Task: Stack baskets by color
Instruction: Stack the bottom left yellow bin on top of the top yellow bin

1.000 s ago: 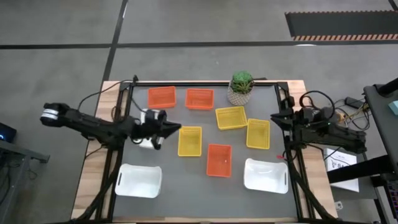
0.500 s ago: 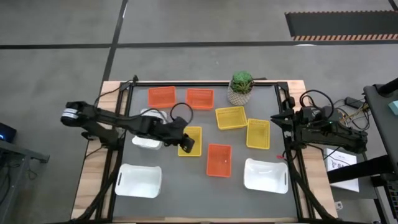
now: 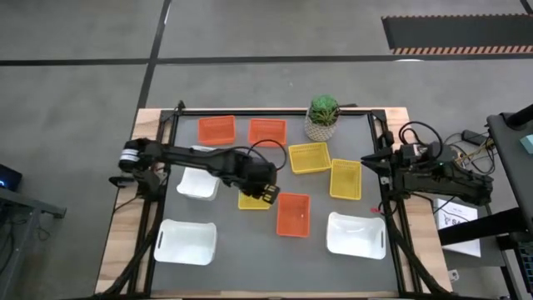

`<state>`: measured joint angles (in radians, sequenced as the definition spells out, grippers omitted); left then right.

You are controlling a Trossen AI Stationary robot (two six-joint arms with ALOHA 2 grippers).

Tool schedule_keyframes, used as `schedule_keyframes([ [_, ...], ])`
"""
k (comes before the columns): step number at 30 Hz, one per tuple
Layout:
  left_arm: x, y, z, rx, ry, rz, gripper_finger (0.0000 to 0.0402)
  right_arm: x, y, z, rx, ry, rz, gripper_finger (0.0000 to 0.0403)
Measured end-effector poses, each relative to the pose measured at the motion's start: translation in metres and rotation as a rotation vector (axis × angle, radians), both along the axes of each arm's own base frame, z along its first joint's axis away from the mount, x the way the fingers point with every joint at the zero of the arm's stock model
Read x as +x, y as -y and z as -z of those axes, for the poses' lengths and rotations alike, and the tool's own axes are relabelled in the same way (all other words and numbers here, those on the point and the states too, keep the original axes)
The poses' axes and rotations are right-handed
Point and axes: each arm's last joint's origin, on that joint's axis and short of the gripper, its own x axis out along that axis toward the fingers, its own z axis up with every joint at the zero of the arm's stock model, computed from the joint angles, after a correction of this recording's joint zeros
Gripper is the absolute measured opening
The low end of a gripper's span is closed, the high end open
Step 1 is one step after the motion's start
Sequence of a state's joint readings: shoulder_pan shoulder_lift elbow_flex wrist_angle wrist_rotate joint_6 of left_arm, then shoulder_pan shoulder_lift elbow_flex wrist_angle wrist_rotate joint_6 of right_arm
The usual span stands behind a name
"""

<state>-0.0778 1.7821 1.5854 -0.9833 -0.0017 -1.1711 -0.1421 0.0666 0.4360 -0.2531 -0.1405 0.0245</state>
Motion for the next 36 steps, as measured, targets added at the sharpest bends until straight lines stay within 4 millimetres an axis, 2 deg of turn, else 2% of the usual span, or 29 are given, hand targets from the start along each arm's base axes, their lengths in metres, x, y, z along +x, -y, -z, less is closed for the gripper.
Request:
schedule_keyframes([
  [4,0.006,-0.009,0.012,-0.001,-0.037,-0.002,0.0,-0.005,-0.001,-0.002,0.008,-0.049,-0.001,0.0043],
  [11,0.012,-0.016,0.019,-0.043,-0.031,-0.007,0.0,-0.004,-0.001,-0.002,0.015,-0.046,-0.002,0.0043],
  [23,0.025,-0.015,0.014,-0.073,0.107,0.019,0.0004,-0.004,-0.001,-0.003,0.013,-0.038,-0.002,0.0043],
  [27,0.03,-0.012,0.011,-0.075,0.179,0.069,0.0033,-0.004,-0.001,-0.003,0.013,-0.038,-0.002,0.0043],
  [34,0.035,0.0,0.01,-0.059,0.255,0.156,0.0117,-0.004,-0.001,-0.003,0.014,-0.038,-0.002,0.0043],
  [36,0.038,0.003,0.01,-0.001,0.31,0.294,0.0133,-0.004,-0.001,-0.003,0.013,-0.038,-0.002,0.0043],
])
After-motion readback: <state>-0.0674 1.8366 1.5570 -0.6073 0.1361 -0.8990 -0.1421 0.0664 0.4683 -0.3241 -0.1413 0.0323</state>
